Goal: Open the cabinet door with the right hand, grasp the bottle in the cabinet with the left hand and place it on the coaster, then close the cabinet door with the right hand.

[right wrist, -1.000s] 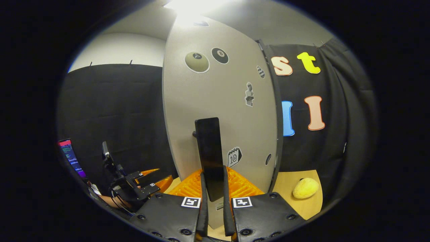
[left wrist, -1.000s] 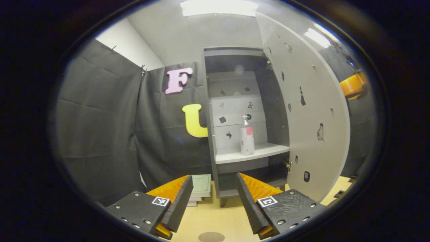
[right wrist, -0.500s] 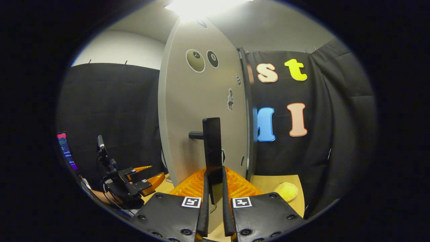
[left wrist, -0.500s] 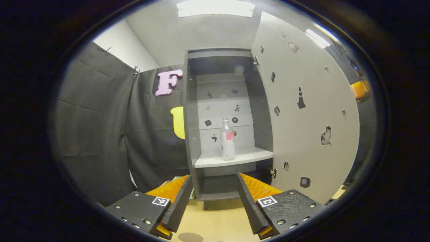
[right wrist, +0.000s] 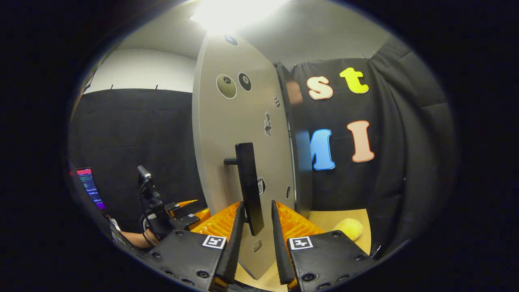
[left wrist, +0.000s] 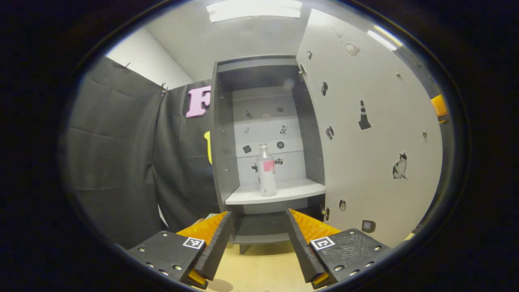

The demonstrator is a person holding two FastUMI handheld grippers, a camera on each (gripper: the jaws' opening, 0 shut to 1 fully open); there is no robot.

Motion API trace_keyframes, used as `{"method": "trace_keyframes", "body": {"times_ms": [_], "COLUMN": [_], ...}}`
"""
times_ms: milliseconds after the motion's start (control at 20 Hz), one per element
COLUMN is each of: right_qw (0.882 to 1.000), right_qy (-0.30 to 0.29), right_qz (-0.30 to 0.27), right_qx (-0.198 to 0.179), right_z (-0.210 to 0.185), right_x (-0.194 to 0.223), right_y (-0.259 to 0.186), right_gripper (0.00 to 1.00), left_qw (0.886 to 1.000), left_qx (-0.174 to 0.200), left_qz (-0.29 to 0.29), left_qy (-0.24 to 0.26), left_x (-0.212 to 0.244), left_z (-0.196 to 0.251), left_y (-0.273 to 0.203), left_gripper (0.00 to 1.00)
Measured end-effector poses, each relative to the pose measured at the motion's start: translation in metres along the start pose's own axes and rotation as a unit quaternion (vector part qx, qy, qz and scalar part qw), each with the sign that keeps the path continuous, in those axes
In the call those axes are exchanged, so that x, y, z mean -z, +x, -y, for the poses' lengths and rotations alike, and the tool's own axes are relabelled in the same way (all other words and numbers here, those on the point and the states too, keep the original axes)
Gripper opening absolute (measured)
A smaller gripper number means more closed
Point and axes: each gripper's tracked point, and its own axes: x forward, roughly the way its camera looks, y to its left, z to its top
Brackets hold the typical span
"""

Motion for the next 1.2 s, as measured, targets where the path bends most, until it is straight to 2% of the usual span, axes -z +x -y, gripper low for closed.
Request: {"method": "trace_keyframes", "body": {"times_ms": [100, 200, 350, 450, 500, 550, 700, 750, 900, 1200], "right_qw": [0.999, 0.998, 0.993, 0.987, 0.985, 0.983, 0.976, 0.974, 0.967, 0.956], "right_qy": [-0.016, -0.015, -0.013, -0.011, -0.009, -0.007, -0.013, -0.017, -0.022, 0.005], "right_qz": [0.01, 0.007, -0.002, -0.015, -0.022, -0.028, -0.051, -0.054, -0.06, -0.062], "right_qx": [0.032, 0.061, 0.119, 0.16, 0.172, 0.181, 0.213, 0.221, 0.248, 0.287], "right_z": [0.027, 0.053, 0.092, 0.119, 0.125, 0.13, 0.15, 0.154, 0.165, 0.178], "right_x": [0.0, 0.006, 0.023, 0.036, 0.043, 0.049, 0.064, 0.066, 0.07, 0.077], "right_y": [-0.019, -0.019, -0.014, -0.01, -0.007, -0.005, -0.001, 0.0, 0.008, 0.027], "right_gripper": [0.44, 0.45, 0.98, 0.98, 0.98, 0.98, 0.98, 0.98, 0.98, 0.98], "left_qw": [1.0, 1.0, 1.0, 1.0, 1.0, 1.0, 0.999, 0.999, 0.999, 0.996], "left_qx": [-0.002, 0.0, 0.003, 0.001, 0.003, 0.006, 0.018, 0.022, 0.035, 0.075], "left_qz": [0.003, 0.001, 0.003, 0.009, 0.015, 0.02, 0.033, 0.034, 0.039, 0.04], "left_qy": [-0.001, -0.013, -0.027, -0.026, -0.025, -0.022, -0.015, -0.013, -0.009, -0.02], "left_x": [-0.009, -0.016, -0.027, -0.038, -0.046, -0.053, -0.07, -0.072, -0.08, -0.07], "left_z": [0.01, 0.017, 0.019, 0.014, 0.011, 0.009, 0.003, 0.002, 0.002, 0.01], "left_y": [0.006, 0.013, 0.025, 0.039, 0.048, 0.059, 0.095, 0.108, 0.148, 0.213], "left_gripper": [0.77, 0.79, 0.77, 0.77, 0.82, 0.77, 0.77, 0.79, 0.77, 0.77]}}
